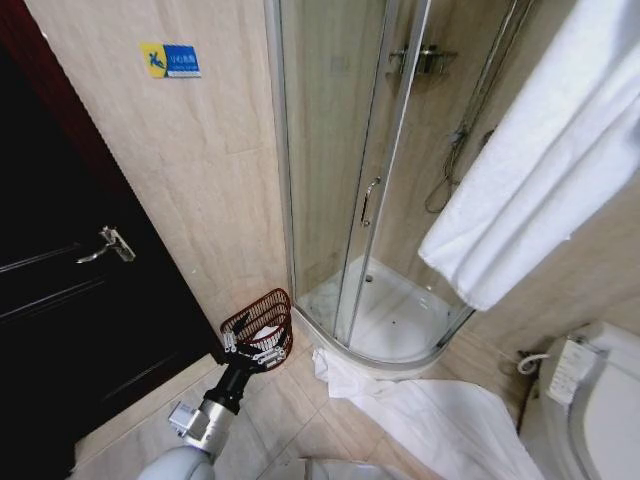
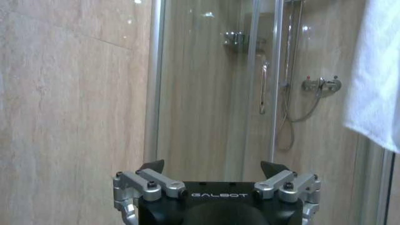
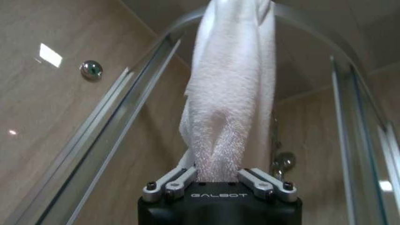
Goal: Discard the used towel into the hamper.
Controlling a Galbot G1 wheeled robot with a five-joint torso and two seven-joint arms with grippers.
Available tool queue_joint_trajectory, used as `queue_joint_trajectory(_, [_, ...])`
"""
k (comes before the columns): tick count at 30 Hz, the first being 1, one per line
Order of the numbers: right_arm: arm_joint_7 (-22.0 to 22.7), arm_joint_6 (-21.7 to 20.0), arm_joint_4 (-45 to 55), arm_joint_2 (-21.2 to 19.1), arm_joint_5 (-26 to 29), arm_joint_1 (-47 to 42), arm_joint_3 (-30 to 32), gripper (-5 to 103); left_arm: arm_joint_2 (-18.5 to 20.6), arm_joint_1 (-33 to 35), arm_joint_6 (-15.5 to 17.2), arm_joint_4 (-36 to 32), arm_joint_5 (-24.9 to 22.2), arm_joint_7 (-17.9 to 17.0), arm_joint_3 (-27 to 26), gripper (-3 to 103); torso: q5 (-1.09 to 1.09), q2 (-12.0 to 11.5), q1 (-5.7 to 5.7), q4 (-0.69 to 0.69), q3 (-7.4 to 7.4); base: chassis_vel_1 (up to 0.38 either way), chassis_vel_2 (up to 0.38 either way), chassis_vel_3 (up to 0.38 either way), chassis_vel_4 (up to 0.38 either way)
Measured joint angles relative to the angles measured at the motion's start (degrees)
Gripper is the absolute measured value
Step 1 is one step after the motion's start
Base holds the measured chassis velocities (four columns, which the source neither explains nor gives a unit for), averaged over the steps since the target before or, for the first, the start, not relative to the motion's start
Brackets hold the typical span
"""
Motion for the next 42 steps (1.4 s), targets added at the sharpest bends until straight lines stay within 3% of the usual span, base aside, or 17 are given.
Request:
queue_joint_trajectory(7, [-2.2, 2.6, 3.9, 6.5, -1.1, -12.3, 7.3, 8, 0.0, 0.0, 0.0, 0.0, 0.0, 0.0, 0.0, 100, -0.02, 0.0, 0.00, 0.00, 0.00, 0.000, 0.000, 0.000, 0.000])
queue_joint_trajectory(14, [-3.5, 6.7, 5.5, 12.2, -2.3, -17.2, 8.3, 8, 0.0, 0.0, 0.0, 0.0, 0.0, 0.0, 0.0, 100, -0.02, 0.0, 0.00, 0.01, -0.01, 0.000, 0.000, 0.000, 0.000])
queue_joint_trajectory(20, [-4.2, 12.4, 5.7, 18.3, -7.2, -19.0, 4.9, 8, 0.0, 0.0, 0.0, 0.0, 0.0, 0.0, 0.0, 100, -0.03, 0.0, -0.01, 0.02, 0.00, 0.000, 0.000, 0.000, 0.000])
queue_joint_trajectory(26, [-4.9, 15.7, 5.7, 21.6, -9.9, -20.3, 2.5, 8, 0.0, 0.0, 0.0, 0.0, 0.0, 0.0, 0.0, 100, -0.02, 0.0, 0.00, 0.01, 0.00, 0.000, 0.000, 0.000, 0.000])
queue_joint_trajectory(32, [-5.0, 24.8, 3.5, 25.5, -15.4, -20.7, -1.6, 8, 0.0, 0.0, 0.0, 0.0, 0.0, 0.0, 0.0, 100, 0.02, 0.0, 0.00, 0.00, 0.00, 0.000, 0.000, 0.000, 0.000])
queue_joint_trajectory(42, [-6.4, 30.7, 3.2, 30.7, -17.2, -23.1, -3.5, 8, 0.0, 0.0, 0.0, 0.0, 0.0, 0.0, 0.0, 100, -0.01, 0.0, 0.00, 0.00, 0.00, 0.000, 0.000, 0.000, 0.000])
